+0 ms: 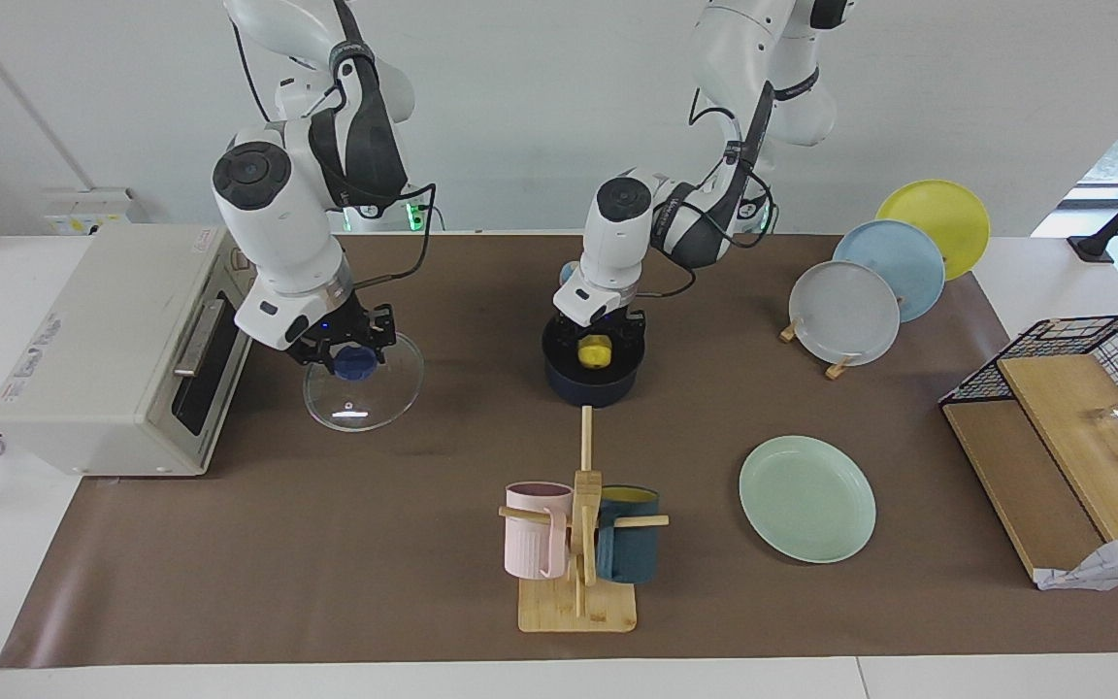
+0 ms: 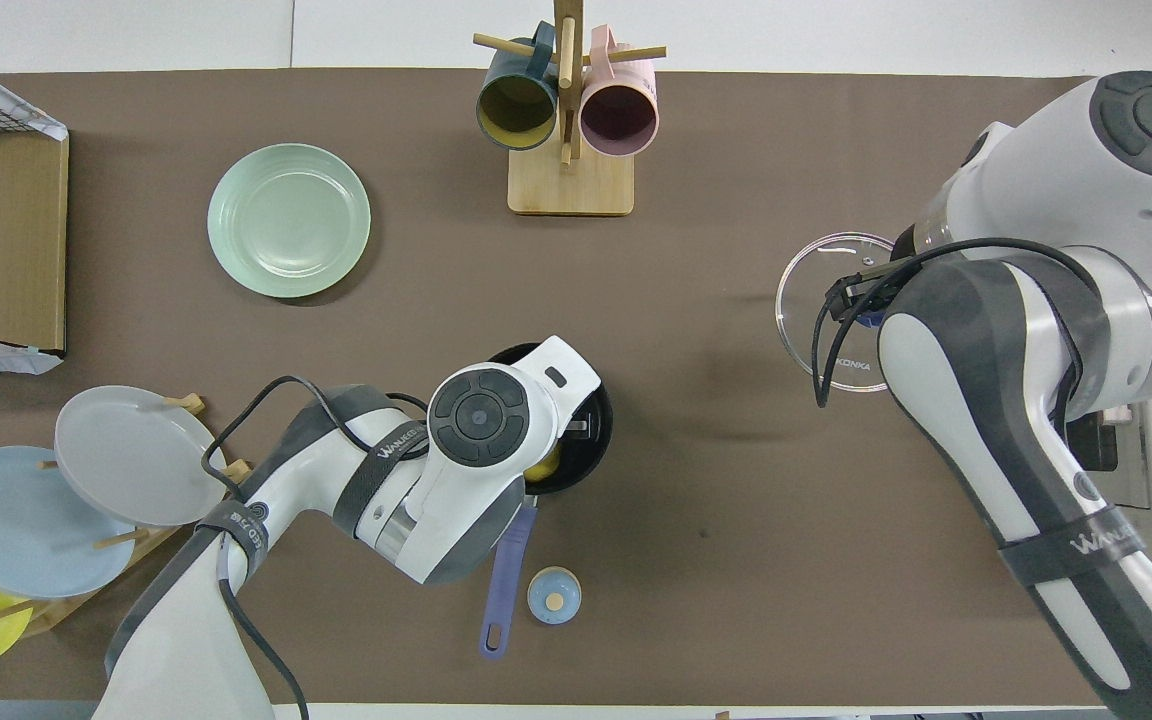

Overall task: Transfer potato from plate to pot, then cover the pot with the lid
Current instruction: 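Lift the lid with the right gripper while the left gripper carries the potato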

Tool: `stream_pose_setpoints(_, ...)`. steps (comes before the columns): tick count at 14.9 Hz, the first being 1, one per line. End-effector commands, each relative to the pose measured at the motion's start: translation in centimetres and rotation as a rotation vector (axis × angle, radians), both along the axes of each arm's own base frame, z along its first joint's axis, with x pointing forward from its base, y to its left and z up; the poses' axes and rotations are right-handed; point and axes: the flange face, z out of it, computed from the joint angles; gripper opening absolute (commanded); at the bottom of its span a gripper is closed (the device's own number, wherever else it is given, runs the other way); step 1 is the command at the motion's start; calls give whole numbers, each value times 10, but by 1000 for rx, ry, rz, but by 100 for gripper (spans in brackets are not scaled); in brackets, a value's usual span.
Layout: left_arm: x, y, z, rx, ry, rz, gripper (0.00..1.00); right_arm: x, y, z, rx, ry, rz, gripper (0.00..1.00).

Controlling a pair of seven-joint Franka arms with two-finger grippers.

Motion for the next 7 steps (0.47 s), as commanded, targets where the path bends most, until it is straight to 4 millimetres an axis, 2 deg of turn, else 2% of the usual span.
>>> stream_pose_setpoints(1,6,9,32,15,-13,-4,100,1,22,4,14,12,-35,0)
stream_pose_setpoints(3,26,28,66,14,-17,11,100,-3,39,6,11,10,-52,0)
stream_pose_setpoints(5,50,61,109,18,-16,13,100,-6,59,9,11,-2,-76,0)
stream_pose_setpoints(7,76,103,152,23,-11,36,100,-11,83,12,12,-10,-98,0)
